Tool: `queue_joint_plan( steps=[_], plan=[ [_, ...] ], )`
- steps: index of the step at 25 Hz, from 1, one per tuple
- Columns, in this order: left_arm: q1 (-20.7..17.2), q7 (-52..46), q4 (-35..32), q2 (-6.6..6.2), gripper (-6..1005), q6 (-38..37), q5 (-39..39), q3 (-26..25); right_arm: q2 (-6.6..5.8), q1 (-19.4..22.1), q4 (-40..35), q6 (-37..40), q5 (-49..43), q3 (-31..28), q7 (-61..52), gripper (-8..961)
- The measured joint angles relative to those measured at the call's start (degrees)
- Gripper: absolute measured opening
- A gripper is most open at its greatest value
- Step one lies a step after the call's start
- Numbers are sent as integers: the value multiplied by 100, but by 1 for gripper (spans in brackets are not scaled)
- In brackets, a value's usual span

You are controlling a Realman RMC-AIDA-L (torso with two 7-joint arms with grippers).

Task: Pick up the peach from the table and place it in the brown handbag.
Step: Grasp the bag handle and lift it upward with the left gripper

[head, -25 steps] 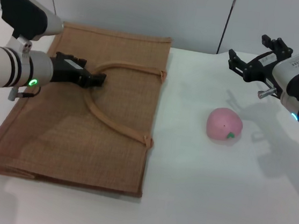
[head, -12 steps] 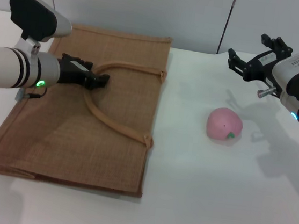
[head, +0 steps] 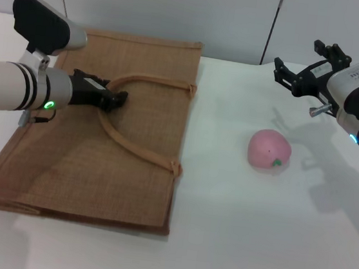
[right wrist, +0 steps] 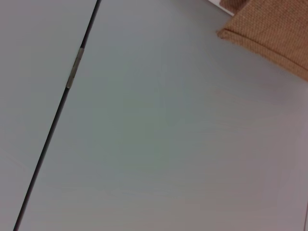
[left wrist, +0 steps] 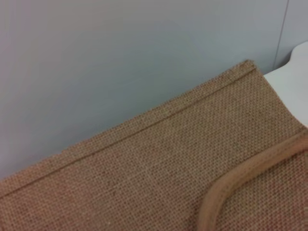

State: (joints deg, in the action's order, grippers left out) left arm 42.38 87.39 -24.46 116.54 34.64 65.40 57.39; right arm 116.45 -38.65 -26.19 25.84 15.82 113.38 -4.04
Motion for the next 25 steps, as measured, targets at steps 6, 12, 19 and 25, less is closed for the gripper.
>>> queue_joint_plan(
  steps=[6,12,19,25],
  plan=[
    [-12,78,1,0,417,-8,32,0,0,-2,0,-3,0,11,0,869],
    [40,233,-92,7,192,-78,37,1,0,-2,0,-11,0,18,0,869],
    [-68,122,-791,22,121,296,40,1,-7,-10,1,-167,0,10,0,870],
    [-422,-321,-1882,8,121,1120,-7,1,-17,-9,-38,-185,-21,18,0,870]
  ],
)
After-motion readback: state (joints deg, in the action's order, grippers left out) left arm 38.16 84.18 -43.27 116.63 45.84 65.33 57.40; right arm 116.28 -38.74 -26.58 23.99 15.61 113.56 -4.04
